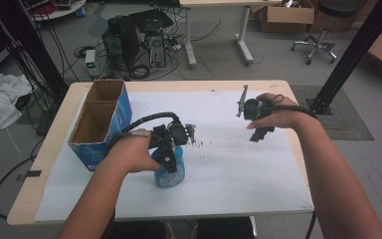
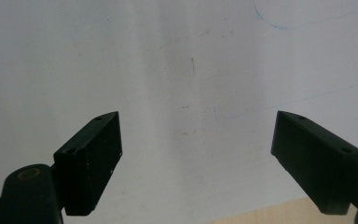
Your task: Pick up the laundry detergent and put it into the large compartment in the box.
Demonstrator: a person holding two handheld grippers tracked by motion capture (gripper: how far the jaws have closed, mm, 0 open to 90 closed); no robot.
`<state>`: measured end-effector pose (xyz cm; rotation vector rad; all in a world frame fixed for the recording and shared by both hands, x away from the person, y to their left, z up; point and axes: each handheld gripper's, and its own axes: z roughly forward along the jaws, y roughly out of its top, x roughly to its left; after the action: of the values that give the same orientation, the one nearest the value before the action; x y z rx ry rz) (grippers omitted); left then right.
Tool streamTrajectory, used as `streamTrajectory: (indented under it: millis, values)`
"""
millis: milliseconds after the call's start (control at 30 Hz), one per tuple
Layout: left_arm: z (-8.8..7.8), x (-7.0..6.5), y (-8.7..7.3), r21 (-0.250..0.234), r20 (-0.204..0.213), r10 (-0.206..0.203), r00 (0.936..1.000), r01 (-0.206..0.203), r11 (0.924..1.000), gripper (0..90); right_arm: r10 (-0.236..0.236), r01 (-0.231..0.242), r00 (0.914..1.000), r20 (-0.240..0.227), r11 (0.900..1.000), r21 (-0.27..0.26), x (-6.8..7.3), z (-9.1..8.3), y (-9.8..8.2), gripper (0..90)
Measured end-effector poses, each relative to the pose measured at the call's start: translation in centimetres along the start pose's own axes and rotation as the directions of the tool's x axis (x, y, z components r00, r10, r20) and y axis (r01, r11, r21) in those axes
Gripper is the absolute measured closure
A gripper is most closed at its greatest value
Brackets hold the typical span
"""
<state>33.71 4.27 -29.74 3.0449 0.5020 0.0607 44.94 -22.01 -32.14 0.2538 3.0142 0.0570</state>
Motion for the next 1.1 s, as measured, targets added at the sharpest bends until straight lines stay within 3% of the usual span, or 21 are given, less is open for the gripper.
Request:
streamTrajectory:
  millis: [700, 800, 1100]
  values:
    - [-0.01, 0.03, -0.09, 0.006, 0.003, 0.000, 1.0000, 0.000, 1.0000, 26.9, 0.011, -0.011, 0.9999, -0.007, 1.000, 0.004, -0.03, 0.28, -0.07, 16.3]
    - [0.02, -0.01, -0.11, -0.005, 0.004, 0.004, 1.0000, -0.004, 1.0000, 35.4, 0.010, -0.010, 0.9999, -0.008, 1.000, 0.004, -0.03, 0.28, -0.05, 16.3]
    - [-0.01, 0.04, -0.11, 0.002, 0.010, 0.004, 0.9999, -0.005, 1.0000, 38.4, 0.015, -0.015, 0.9998, -0.009, 1.000, 0.002, -0.07, 0.36, -0.18, 16.2]
